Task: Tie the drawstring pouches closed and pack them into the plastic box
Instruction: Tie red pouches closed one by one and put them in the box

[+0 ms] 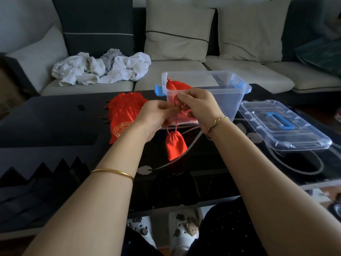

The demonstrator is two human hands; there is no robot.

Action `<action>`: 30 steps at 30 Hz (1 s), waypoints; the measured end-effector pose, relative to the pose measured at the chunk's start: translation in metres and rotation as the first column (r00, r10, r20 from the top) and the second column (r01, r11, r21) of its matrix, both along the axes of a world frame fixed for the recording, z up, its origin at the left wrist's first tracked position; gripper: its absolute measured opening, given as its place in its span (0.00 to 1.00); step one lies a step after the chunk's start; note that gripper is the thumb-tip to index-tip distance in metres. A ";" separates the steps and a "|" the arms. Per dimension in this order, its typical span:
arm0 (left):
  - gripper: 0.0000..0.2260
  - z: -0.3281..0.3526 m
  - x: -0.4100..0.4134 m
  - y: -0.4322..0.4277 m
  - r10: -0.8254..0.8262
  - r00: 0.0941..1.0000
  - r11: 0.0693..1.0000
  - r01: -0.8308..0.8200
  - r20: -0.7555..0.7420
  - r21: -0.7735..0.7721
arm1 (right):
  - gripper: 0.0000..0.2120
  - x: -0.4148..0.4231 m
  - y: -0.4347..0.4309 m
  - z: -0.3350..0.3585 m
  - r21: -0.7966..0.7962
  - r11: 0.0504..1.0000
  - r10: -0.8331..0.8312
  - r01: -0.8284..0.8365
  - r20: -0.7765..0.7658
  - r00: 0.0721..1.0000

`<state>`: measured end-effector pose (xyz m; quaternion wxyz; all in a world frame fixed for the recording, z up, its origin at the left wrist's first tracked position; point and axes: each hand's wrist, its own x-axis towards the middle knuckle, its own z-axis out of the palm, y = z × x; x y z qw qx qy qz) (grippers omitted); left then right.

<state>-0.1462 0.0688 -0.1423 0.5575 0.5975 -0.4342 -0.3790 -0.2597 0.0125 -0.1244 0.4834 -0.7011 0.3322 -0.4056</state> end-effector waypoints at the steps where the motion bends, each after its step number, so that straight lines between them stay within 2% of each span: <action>1: 0.08 -0.001 0.001 -0.001 0.021 1.000 1.000 -0.021 0.017 0.005 | 0.13 0.000 0.000 0.000 0.067 0.998 0.005 -0.009 0.053 0.999; 3: 0.07 -0.002 0.003 -0.001 0.034 0.999 0.999 -0.034 -0.001 0.015 | 0.13 0.000 -0.001 -0.002 0.236 0.972 -0.019 -0.020 0.163 0.986; 4: 0.06 -0.002 0.003 0.000 0.031 0.999 0.999 -0.030 -0.023 0.022 | 0.12 -0.001 -0.002 -0.004 0.289 0.957 -0.040 -0.006 0.151 0.988; 7: 0.05 -0.002 0.002 0.001 0.030 0.997 0.999 -0.027 -0.072 0.042 | 0.10 -0.004 -0.004 -0.013 0.349 0.937 0.015 0.021 -0.101 0.995; 9: 0.05 -0.002 0.003 0.001 0.037 0.995 0.999 -0.033 -0.088 0.042 | 0.12 -0.005 -0.005 -0.017 0.373 0.928 0.094 -0.012 -0.201 0.975; 12: 0.06 -0.001 0.003 0.002 0.041 0.994 0.999 -0.038 -0.102 0.033 | 0.15 -0.003 -0.005 -0.017 0.333 0.942 0.110 -0.049 -0.165 0.980; 15: 0.05 -0.002 0.003 0.000 0.098 0.991 0.995 -0.097 -0.096 0.017 | 0.15 -0.004 -0.006 -0.014 0.361 0.929 0.133 -0.086 -0.109 0.985; 16: 0.05 -0.003 0.003 0.000 0.115 0.990 0.993 -0.114 -0.082 0.012 | 0.14 -0.004 -0.007 -0.013 0.359 0.928 0.165 -0.098 -0.159 0.973; 18: 0.06 -0.004 0.004 -0.001 0.122 0.991 0.993 -0.122 -0.055 0.008 | 0.13 -0.005 -0.007 -0.014 0.321 0.942 0.215 -0.098 -0.354 0.910; 20: 0.07 -0.005 0.005 -0.003 0.103 0.995 0.994 -0.103 -0.014 0.021 | 0.12 -0.005 -0.008 -0.018 0.256 0.964 0.195 -0.076 -0.479 0.856; 22: 0.08 -0.004 0.005 -0.003 0.075 0.995 0.997 -0.077 0.069 0.025 | 0.10 -0.002 -0.010 -0.023 0.155 0.988 0.091 -0.028 -0.416 0.905; 24: 0.08 -0.003 0.003 -0.003 0.039 0.984 0.999 -0.038 0.172 -0.008 | 0.11 0.001 -0.014 -0.027 0.143 0.990 0.038 -0.004 -0.236 0.971; 26: 0.08 -0.004 0.002 -0.003 0.033 0.940 0.997 -0.005 0.340 -0.083 | 0.11 0.003 -0.016 -0.032 0.278 0.956 0.121 -0.096 -0.074 0.990; 28: 0.09 -0.007 0.002 -0.005 0.080 0.849 0.986 0.011 0.522 -0.169 | 0.10 0.003 -0.016 -0.035 0.402 0.899 0.195 -0.174 -0.012 0.981; 30: 0.09 -0.010 0.002 -0.006 0.126 0.788 0.976 0.011 0.603 -0.219 | 0.09 0.001 -0.014 -0.033 0.492 0.841 0.246 -0.225 0.023 0.969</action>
